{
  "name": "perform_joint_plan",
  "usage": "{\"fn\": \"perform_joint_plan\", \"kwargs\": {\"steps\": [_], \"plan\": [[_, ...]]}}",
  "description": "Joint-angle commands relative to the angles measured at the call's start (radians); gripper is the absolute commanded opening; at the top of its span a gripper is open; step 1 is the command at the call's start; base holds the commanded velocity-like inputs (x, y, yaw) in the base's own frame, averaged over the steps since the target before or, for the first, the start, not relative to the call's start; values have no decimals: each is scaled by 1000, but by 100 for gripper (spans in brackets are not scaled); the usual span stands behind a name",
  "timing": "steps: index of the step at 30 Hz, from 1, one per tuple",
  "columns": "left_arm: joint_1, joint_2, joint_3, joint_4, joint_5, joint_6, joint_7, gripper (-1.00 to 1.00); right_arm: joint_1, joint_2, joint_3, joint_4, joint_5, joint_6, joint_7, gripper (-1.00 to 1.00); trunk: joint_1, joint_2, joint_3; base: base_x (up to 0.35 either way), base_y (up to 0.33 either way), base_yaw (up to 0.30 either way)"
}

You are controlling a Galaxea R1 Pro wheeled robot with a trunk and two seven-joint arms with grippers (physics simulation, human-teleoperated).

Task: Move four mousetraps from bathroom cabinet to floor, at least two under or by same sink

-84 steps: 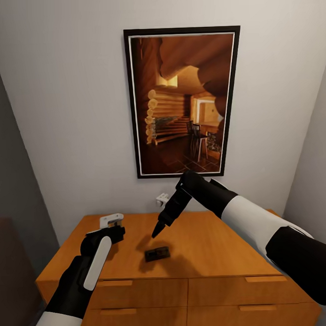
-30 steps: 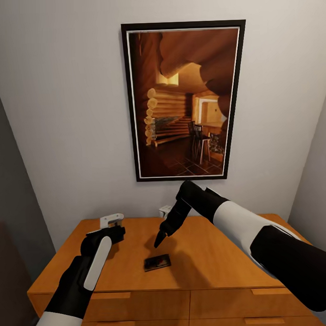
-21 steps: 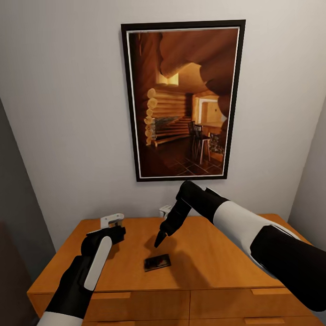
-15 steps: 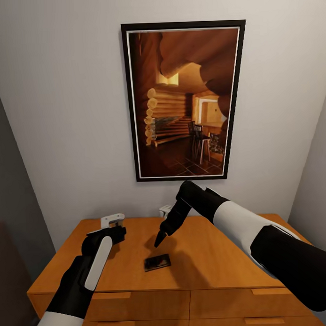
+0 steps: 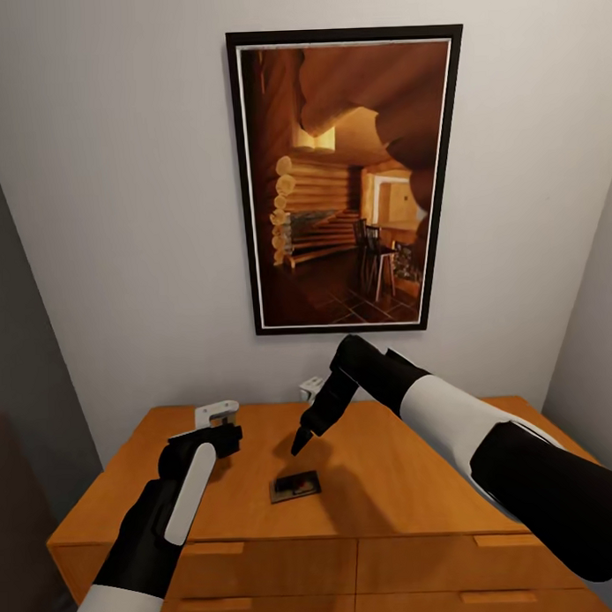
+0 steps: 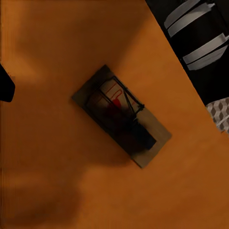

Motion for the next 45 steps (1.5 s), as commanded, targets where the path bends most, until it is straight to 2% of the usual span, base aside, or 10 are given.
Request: {"fn": "perform_joint_plan", "kwargs": {"steps": [1,4,15,45], "plan": [[-1,0,-1,-1,9,2,11,-100,-1,0,0,-1,3,6,3,100,4,-8,-5,0,0,0],[-1,-1,0,-1,11,2,10,-100,-1,1,-8,-17,3,8,-3,100,16,-29,-14,0,0,0],[-1,-2,0,-1,11,2,11,-100,-1,1,-38,-27,0,8,9,100,16,-29,-14,0,0,0],[-1,-3,0,14,10,1,12,-100,-1,2,-42,-27,-2,7,12,100,131,-239,-108,0,0,0]]}}
